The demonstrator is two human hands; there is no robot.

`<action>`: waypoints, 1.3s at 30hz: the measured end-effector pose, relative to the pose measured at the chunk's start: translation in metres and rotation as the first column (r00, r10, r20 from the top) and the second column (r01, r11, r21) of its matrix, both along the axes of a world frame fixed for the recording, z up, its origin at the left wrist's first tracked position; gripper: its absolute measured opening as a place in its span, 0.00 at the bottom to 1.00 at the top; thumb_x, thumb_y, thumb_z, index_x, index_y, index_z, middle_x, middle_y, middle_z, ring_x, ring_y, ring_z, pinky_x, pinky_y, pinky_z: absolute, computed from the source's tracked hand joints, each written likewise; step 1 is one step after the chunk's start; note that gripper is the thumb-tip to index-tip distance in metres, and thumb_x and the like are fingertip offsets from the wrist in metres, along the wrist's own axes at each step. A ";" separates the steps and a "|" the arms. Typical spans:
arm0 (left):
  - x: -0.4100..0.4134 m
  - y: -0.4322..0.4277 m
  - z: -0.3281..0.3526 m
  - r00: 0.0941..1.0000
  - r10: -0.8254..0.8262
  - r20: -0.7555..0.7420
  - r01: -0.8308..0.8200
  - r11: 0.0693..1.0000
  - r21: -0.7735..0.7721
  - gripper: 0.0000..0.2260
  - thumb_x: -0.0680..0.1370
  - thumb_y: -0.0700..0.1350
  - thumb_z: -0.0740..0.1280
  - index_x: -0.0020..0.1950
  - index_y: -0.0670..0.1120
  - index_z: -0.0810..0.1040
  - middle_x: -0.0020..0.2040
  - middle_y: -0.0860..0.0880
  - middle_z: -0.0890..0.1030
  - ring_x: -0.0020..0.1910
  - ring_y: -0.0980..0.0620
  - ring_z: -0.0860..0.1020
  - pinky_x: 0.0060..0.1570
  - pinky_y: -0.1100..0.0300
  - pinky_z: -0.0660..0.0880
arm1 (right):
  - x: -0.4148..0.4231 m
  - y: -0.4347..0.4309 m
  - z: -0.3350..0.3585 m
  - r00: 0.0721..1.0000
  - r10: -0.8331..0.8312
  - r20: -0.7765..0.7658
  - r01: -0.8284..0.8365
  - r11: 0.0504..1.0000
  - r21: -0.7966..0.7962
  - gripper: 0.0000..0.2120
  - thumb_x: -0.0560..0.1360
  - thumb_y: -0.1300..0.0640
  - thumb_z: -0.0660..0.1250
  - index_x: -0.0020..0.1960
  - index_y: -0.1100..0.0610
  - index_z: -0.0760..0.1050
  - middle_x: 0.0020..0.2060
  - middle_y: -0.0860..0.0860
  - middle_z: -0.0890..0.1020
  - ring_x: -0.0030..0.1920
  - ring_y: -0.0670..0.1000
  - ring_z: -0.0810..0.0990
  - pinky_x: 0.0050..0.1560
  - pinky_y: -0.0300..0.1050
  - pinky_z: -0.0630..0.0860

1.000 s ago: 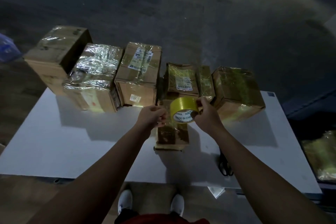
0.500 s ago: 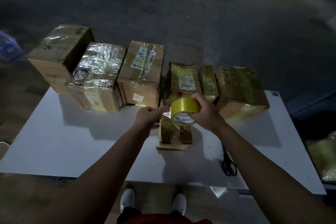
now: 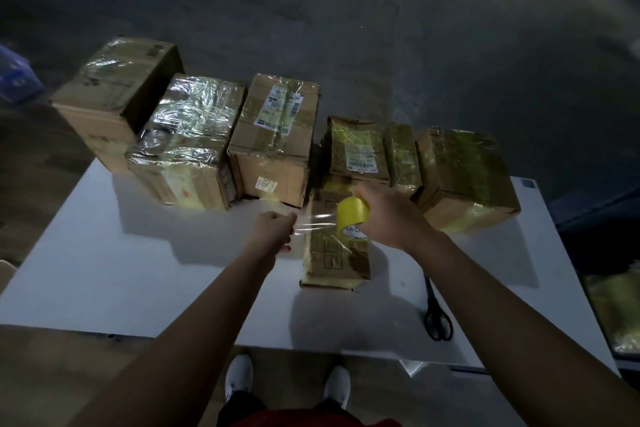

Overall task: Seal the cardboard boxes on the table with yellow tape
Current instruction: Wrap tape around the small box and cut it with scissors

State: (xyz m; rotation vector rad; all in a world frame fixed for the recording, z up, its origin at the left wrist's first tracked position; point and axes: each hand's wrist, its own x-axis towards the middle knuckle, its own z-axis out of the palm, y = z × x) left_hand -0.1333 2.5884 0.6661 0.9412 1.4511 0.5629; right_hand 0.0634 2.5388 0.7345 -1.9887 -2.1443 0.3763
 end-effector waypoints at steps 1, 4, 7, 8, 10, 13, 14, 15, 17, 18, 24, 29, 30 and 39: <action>-0.001 -0.002 -0.004 1.000 0.009 0.012 -0.009 1.000 -0.018 0.09 0.80 0.46 0.64 0.43 0.42 0.73 0.41 0.43 0.76 0.38 0.50 0.73 0.37 0.59 0.74 | -0.002 0.000 0.000 1.000 0.006 0.026 -0.006 1.000 -0.013 0.16 0.69 0.57 0.73 0.53 0.59 0.73 0.45 0.53 0.78 0.42 0.53 0.76 0.37 0.42 0.67; -0.001 -0.009 -0.015 1.000 0.002 0.004 -0.002 1.000 -0.022 0.14 0.79 0.51 0.66 0.42 0.41 0.74 0.39 0.44 0.76 0.37 0.50 0.74 0.34 0.60 0.73 | -0.009 -0.001 -0.005 0.999 0.007 0.044 -0.004 0.999 -0.052 0.16 0.69 0.56 0.73 0.53 0.59 0.73 0.47 0.53 0.78 0.44 0.55 0.78 0.37 0.44 0.71; 0.000 -0.009 -0.025 0.999 0.003 -0.048 -0.003 1.000 0.002 0.15 0.79 0.51 0.67 0.39 0.41 0.75 0.37 0.43 0.76 0.38 0.49 0.75 0.33 0.60 0.75 | -0.015 0.002 -0.009 0.998 -0.001 0.063 0.005 0.998 -0.061 0.17 0.68 0.55 0.74 0.54 0.60 0.74 0.49 0.55 0.78 0.46 0.57 0.78 0.40 0.45 0.71; 0.000 -0.008 -0.028 0.998 0.009 -0.055 -0.009 1.000 0.001 0.15 0.79 0.51 0.67 0.38 0.41 0.75 0.37 0.43 0.76 0.38 0.49 0.75 0.33 0.60 0.75 | -0.016 0.003 -0.010 0.997 0.001 0.078 0.003 0.998 -0.059 0.17 0.68 0.55 0.74 0.53 0.60 0.74 0.48 0.55 0.79 0.47 0.57 0.78 0.41 0.45 0.70; 0.000 -0.007 -0.033 0.999 0.009 -0.052 -0.010 1.000 -0.019 0.15 0.79 0.51 0.67 0.38 0.41 0.75 0.37 0.43 0.76 0.37 0.48 0.75 0.34 0.59 0.76 | -0.020 0.007 -0.011 0.994 0.007 0.111 0.000 0.998 -0.057 0.17 0.68 0.54 0.73 0.52 0.60 0.74 0.47 0.56 0.79 0.46 0.58 0.78 0.41 0.46 0.70; 0.002 -0.008 -0.042 0.999 -0.003 -0.038 0.000 0.998 -0.069 0.16 0.79 0.51 0.67 0.38 0.40 0.75 0.39 0.42 0.77 0.37 0.48 0.75 0.36 0.57 0.76 | -0.022 0.008 -0.014 0.993 0.025 0.119 -0.020 0.999 -0.041 0.15 0.67 0.55 0.74 0.48 0.60 0.74 0.44 0.56 0.79 0.44 0.58 0.77 0.38 0.44 0.65; 0.004 -0.009 -0.045 1.000 0.003 -0.028 -0.005 0.996 -0.091 0.16 0.79 0.51 0.67 0.38 0.40 0.75 0.39 0.42 0.77 0.37 0.49 0.75 0.36 0.57 0.76 | -0.022 0.007 -0.015 0.993 0.026 0.117 -0.022 0.999 -0.037 0.15 0.66 0.56 0.75 0.47 0.61 0.75 0.43 0.57 0.79 0.42 0.58 0.77 0.38 0.43 0.63; 0.006 -0.010 -0.047 1.000 0.011 -0.012 -0.012 0.993 -0.115 0.16 0.79 0.51 0.66 0.38 0.40 0.75 0.40 0.42 0.77 0.37 0.50 0.75 0.36 0.58 0.76 | -0.023 0.007 -0.016 0.993 0.025 0.112 -0.021 0.999 -0.035 0.15 0.65 0.57 0.75 0.47 0.61 0.75 0.42 0.57 0.79 0.42 0.59 0.77 0.39 0.43 0.62; 0.012 -0.013 -0.050 0.999 0.028 0.038 -0.021 0.985 -0.170 0.15 0.79 0.51 0.66 0.39 0.40 0.75 0.40 0.43 0.76 0.37 0.51 0.75 0.35 0.59 0.76 | -0.023 0.006 -0.016 0.995 0.020 0.100 -0.017 0.999 -0.034 0.15 0.65 0.58 0.75 0.47 0.62 0.75 0.42 0.57 0.79 0.42 0.59 0.77 0.39 0.43 0.62; 0.015 -0.014 -0.050 0.997 0.035 0.067 -0.021 0.979 -0.201 0.15 0.79 0.51 0.66 0.41 0.40 0.75 0.40 0.44 0.76 0.37 0.52 0.75 0.34 0.60 0.75 | -0.023 0.006 -0.017 0.995 0.015 0.098 -0.012 0.999 -0.032 0.15 0.65 0.58 0.75 0.48 0.62 0.75 0.43 0.57 0.79 0.43 0.59 0.77 0.39 0.42 0.62; 0.025 -0.017 -0.066 0.990 0.053 0.134 0.001 0.928 -0.372 0.20 0.77 0.56 0.67 0.39 0.38 0.76 0.31 0.45 0.74 0.30 0.51 0.70 0.30 0.62 0.67 | -0.026 0.005 -0.018 0.995 -0.016 0.103 0.022 0.998 -0.053 0.22 0.67 0.52 0.77 0.57 0.59 0.75 0.53 0.54 0.78 0.54 0.55 0.75 0.42 0.41 0.58; 0.027 -0.018 -0.073 0.994 0.020 0.105 0.021 0.928 -0.372 0.14 0.78 0.46 0.67 0.35 0.40 0.74 0.28 0.46 0.72 0.24 0.51 0.69 0.24 0.65 0.65 | -0.023 0.004 -0.022 0.996 -0.039 0.079 0.042 0.998 -0.038 0.24 0.65 0.53 0.78 0.57 0.60 0.76 0.53 0.56 0.79 0.54 0.56 0.76 0.45 0.41 0.61; 0.028 -0.018 -0.073 0.996 0.009 0.093 0.024 0.938 -0.347 0.13 0.78 0.44 0.66 0.35 0.40 0.73 0.29 0.46 0.71 0.26 0.51 0.68 0.24 0.64 0.65 | -0.023 0.003 -0.022 0.996 -0.042 0.081 0.045 0.998 -0.032 0.24 0.65 0.53 0.78 0.56 0.60 0.76 0.53 0.56 0.80 0.54 0.57 0.76 0.45 0.41 0.61; 0.034 -0.017 -0.046 0.996 0.084 -0.026 -0.080 0.988 0.130 0.15 0.79 0.52 0.64 0.41 0.41 0.75 0.37 0.45 0.78 0.37 0.48 0.76 0.41 0.49 0.77 | -0.023 0.002 -0.018 0.996 -0.033 0.082 0.036 0.999 -0.036 0.21 0.69 0.54 0.74 0.59 0.58 0.74 0.55 0.54 0.77 0.55 0.54 0.75 0.43 0.40 0.58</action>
